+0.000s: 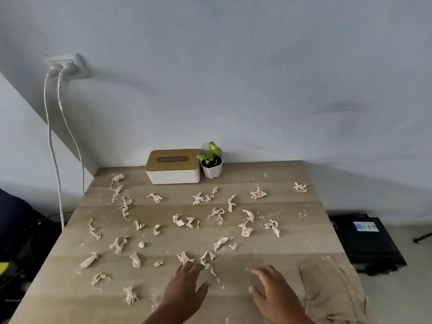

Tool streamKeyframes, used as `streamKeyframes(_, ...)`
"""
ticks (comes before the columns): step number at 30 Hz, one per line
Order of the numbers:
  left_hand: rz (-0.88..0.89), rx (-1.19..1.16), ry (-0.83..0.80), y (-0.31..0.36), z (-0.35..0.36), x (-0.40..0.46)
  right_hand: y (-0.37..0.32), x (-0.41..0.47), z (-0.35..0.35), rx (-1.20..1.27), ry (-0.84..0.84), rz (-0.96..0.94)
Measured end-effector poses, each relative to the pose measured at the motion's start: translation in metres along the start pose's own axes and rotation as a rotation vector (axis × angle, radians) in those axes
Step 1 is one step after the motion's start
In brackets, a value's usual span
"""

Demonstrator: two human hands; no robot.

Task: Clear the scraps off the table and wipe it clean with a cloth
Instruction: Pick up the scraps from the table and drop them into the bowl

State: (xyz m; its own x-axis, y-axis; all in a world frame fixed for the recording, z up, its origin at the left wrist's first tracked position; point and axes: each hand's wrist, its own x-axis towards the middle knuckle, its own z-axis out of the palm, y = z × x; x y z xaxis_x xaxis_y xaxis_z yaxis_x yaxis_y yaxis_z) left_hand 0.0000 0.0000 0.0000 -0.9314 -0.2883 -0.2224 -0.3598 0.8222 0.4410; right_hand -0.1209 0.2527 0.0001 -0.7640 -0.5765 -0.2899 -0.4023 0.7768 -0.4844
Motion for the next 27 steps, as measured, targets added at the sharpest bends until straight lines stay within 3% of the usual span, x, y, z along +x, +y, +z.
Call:
streamKeyframes(16,0.425,0.330,0.025,-0.040,0.001,0.084,-0.037,0.093,0.029,-0.132,0.105,-0.086)
streamKeyframes(27,0.533,0.321,0.024,-0.047,-0.004,0.114,-0.054,0.124,0.033,-0.228,0.145,-0.172)
